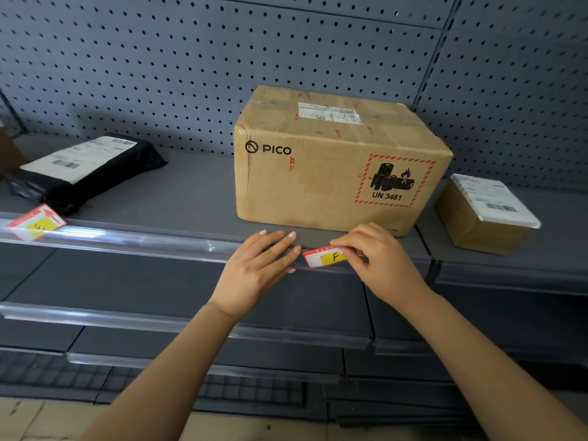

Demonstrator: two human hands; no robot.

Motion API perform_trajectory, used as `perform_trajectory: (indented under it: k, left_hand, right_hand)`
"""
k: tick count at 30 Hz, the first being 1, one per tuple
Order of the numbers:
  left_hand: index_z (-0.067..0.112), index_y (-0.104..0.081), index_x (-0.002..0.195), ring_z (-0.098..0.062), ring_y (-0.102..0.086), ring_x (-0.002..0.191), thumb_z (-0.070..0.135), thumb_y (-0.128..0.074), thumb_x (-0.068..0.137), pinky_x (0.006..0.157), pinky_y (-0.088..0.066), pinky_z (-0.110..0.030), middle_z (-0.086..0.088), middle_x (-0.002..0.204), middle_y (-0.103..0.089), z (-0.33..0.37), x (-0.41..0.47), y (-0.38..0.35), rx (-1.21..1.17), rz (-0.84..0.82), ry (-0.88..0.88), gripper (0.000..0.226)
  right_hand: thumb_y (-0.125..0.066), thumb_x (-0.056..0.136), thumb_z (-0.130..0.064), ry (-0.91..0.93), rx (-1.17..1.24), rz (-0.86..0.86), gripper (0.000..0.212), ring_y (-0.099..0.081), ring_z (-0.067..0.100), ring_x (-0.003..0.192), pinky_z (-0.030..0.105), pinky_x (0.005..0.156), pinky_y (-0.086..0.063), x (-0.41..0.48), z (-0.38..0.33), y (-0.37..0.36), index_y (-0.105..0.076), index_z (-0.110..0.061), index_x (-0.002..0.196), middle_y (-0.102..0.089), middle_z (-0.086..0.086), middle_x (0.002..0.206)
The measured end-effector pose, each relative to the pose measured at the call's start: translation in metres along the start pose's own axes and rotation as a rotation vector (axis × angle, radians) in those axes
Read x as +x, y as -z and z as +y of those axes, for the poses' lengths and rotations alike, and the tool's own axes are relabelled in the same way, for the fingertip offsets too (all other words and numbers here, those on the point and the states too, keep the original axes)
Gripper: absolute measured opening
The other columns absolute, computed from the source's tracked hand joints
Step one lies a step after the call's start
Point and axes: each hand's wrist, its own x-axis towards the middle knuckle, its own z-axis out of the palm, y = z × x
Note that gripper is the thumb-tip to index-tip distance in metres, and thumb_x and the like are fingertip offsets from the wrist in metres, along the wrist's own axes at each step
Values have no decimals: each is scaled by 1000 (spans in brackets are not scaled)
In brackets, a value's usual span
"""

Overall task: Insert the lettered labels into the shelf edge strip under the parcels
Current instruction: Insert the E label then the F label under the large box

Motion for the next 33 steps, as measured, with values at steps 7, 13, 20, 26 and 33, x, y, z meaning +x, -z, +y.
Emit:
perform_trajectory:
  k: [7,13,20,26,33]
  left_hand:
    - [10,-67,121,-27,-58,119,22,-63,95,108,-39,-43,-8,133,-60,6,3,7,-5,-38,39,30]
    - [10,-65,122,-21,-57,120,32,-65,90,112,-34,-41,-4,129,-62,24,12,24,-40,-109,197,39]
    - [12,-62,121,-22,-58,108,26,-68,86,105,-37,-33,-1,115,-63,63,11,61,16,-56,482,38]
    - [15,-62,119,-20,-58,108,32,-64,86,106,-37,-36,2,115,-62,73,-44,114,168,-152,643,38]
    - [20,-62,119,-18,-56,107,36,-63,85,96,-41,-33,5,113,-61,75,-116,206,329,-146,872,37]
  right_hand:
    - [-69,84,-13,-23,-8,51,9,-53,14,86,35,70,-47,-8,2,-4,-70,-12,93,-63,-1,91]
    - [-72,80,-14,-58,-30,134,21,-54,18,94,34,78,-47,-11,-7,2,-69,-13,101,-57,3,100]
    - [-69,82,-13,44,89,121,22,-54,19,92,32,78,-44,-6,-46,-11,-67,-15,104,-59,-2,95]
    - [-71,81,-12,126,267,40,27,-53,17,97,30,86,-43,-4,-100,-58,-66,-17,108,-57,-2,100]
    - [-70,80,-10,271,418,-112,29,-52,18,96,28,84,-44,0,-196,-107,-64,-17,108,-54,-2,101]
